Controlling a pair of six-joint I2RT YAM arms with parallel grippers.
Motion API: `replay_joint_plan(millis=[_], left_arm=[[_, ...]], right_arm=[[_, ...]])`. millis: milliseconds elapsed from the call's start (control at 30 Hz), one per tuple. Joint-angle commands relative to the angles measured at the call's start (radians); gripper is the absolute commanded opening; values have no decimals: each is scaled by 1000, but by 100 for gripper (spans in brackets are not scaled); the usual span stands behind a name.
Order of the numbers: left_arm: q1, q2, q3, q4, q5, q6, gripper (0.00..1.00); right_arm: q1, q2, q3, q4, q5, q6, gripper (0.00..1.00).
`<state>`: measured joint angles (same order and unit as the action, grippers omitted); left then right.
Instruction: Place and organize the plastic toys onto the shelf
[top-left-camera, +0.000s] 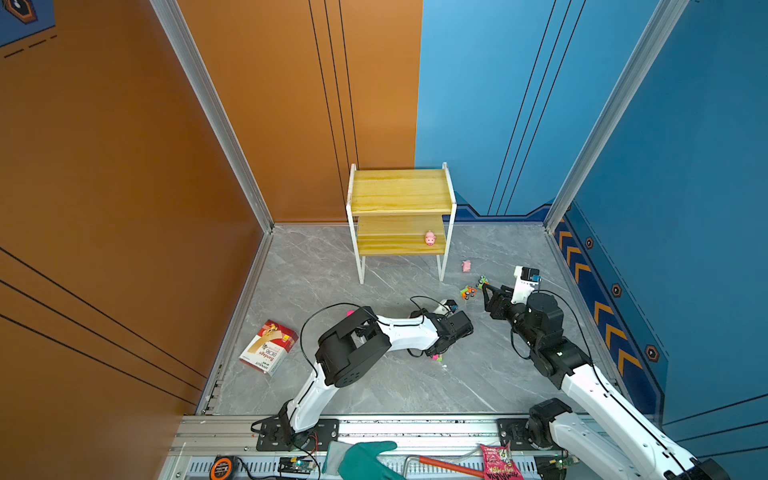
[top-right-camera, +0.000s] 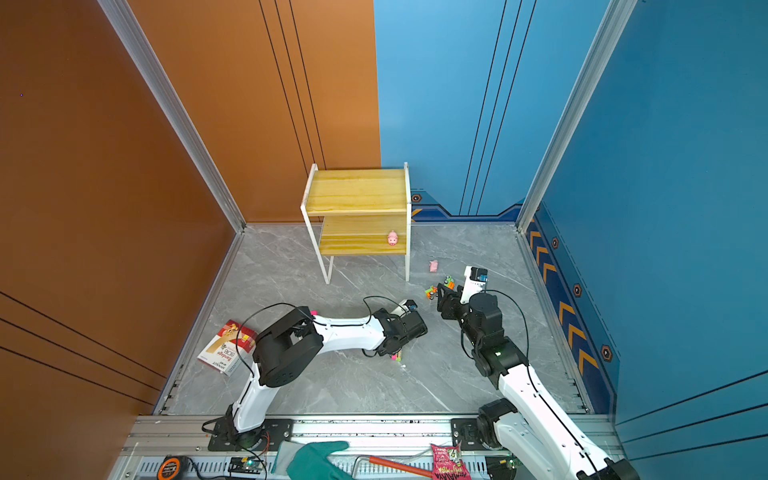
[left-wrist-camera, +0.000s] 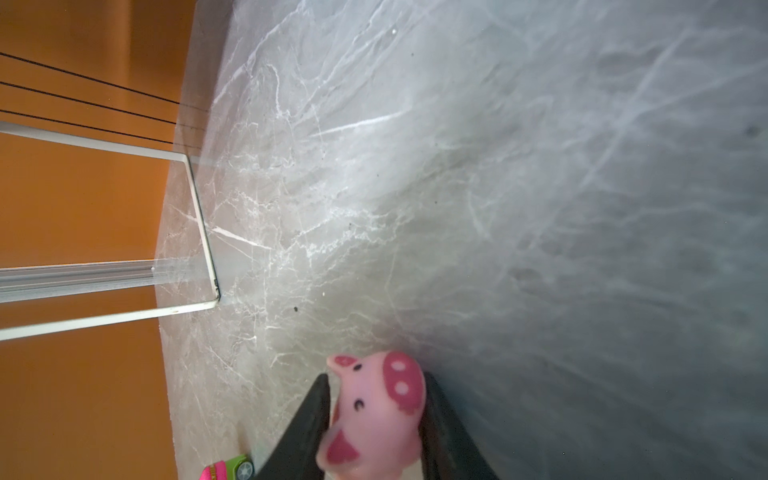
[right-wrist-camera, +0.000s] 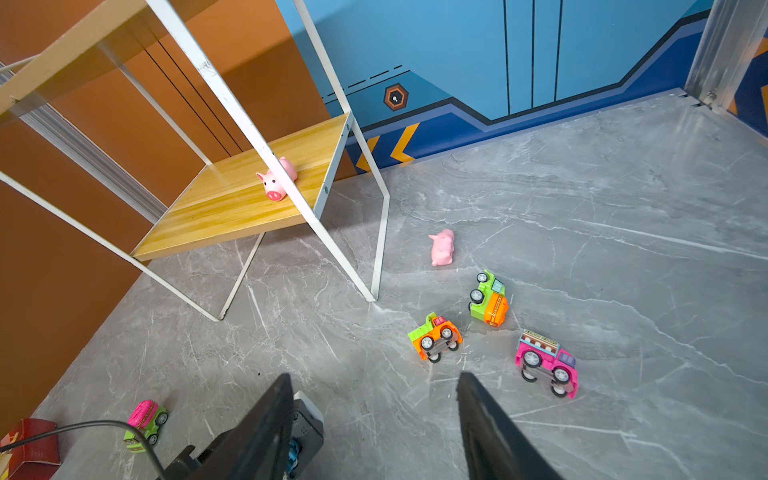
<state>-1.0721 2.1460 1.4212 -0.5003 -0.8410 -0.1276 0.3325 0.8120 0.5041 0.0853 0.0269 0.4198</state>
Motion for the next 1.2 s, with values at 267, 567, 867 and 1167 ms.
replay_joint_plan(millis=[267,567,867,1167], left_arm=[[-37,-90,-10,-38,71,-62,46],[12,-224,-54,-35,166,-97,59],[141,-513,-258,47,493,-129,75],[306,-884,-438,2,738,-43,85]], right_arm=[[-6,15,-12,-3,-19,-24,67],[-8,47,-5,64,-125,-131,73],[13,216,40,171,-347,-279,85],[47,322,59,214,-511,-476,84]])
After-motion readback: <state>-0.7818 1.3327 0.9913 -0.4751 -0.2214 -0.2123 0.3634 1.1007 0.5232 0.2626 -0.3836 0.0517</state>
